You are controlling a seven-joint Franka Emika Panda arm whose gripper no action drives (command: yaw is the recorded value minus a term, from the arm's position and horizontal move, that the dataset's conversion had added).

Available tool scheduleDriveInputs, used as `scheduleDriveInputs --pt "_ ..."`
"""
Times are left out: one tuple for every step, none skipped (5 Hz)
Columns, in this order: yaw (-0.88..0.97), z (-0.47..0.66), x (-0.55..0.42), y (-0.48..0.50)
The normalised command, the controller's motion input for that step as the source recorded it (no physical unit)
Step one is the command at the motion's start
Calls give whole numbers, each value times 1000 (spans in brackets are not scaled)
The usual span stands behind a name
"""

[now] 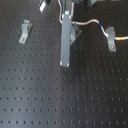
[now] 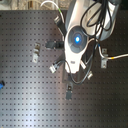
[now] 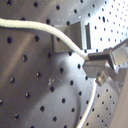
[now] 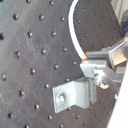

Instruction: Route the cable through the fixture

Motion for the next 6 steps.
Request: scheduleDriveInputs --pt "0 -465 114 -212" --pt "0 -746 166 -277" --pt "0 -631 286 -30" --pt "54 -62 402 395" --pt "511 82 209 281" --pt "865 13 0 0"
